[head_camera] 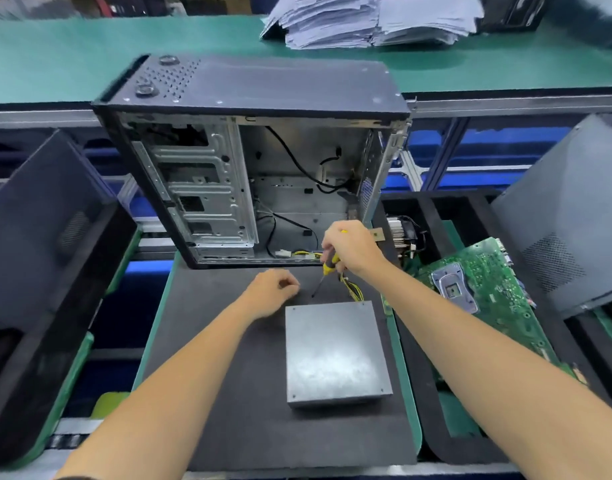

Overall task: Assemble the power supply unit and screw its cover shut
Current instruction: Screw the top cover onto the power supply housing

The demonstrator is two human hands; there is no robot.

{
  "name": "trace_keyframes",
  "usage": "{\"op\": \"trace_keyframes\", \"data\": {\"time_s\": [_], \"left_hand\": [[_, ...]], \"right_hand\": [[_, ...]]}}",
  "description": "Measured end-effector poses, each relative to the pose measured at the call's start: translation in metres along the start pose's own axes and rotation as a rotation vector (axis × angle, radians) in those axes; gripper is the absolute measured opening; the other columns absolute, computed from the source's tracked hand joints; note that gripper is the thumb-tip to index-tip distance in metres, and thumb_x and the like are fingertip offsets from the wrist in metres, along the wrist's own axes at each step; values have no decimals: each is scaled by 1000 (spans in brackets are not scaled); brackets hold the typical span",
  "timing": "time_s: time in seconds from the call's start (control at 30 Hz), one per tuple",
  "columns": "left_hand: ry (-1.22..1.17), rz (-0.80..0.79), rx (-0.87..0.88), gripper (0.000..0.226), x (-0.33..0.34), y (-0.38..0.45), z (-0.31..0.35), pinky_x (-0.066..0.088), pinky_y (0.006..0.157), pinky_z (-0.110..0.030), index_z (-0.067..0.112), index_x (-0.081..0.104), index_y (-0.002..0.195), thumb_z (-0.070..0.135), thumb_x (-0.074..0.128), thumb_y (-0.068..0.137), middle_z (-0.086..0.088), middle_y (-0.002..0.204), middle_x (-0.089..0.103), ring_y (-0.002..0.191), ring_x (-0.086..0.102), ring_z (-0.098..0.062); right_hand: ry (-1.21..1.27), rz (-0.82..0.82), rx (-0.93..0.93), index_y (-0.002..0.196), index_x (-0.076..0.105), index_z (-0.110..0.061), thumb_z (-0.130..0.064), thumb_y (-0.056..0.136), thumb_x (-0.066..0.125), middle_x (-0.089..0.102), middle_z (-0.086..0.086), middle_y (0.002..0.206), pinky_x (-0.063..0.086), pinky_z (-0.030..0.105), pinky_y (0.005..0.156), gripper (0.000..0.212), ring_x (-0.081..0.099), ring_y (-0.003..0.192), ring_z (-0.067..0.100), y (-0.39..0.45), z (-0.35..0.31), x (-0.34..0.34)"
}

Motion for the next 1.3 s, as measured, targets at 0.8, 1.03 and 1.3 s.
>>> {"op": "trace_keyframes", "data": {"time_s": [0.8, 1.03, 1.3], "left_hand": [[195, -493, 359, 17, 77, 45, 54, 40, 62, -10, 15, 67, 100, 13, 70, 83, 6, 82, 58, 72, 53, -6], [173, -377, 262, 11, 27, 38, 25, 41, 67, -18, 18, 69, 84, 8, 66, 86, 11, 80, 66, 74, 56, -3], [79, -438, 52, 32, 6, -14, -35, 37, 54, -7, 13, 66, 95, 9, 84, 69, 6, 85, 53, 52, 47, 6]], "right_hand": [[-188, -56, 72, 45, 48, -2, 0, 79, 45, 64, 31, 66, 29, 17, 35, 35, 45, 38, 18, 0, 29, -27], [-229, -156, 60, 48, 51, -4, -5, 78, 46, 65, 24, 60, 33, 16, 34, 30, 48, 39, 18, 10, 26, -9], [-183, -178, -16, 64, 58, -2, -9, 82, 53, 71, 7, 66, 40, 19, 40, 20, 51, 38, 18, 18, 19, 31]]}}
Point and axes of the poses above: each hand's wrist, its own y-axis towards the middle knuckle, its own x-axis out of the palm, z = x × y, the point moved 7 cm from there along y, towards the middle knuckle
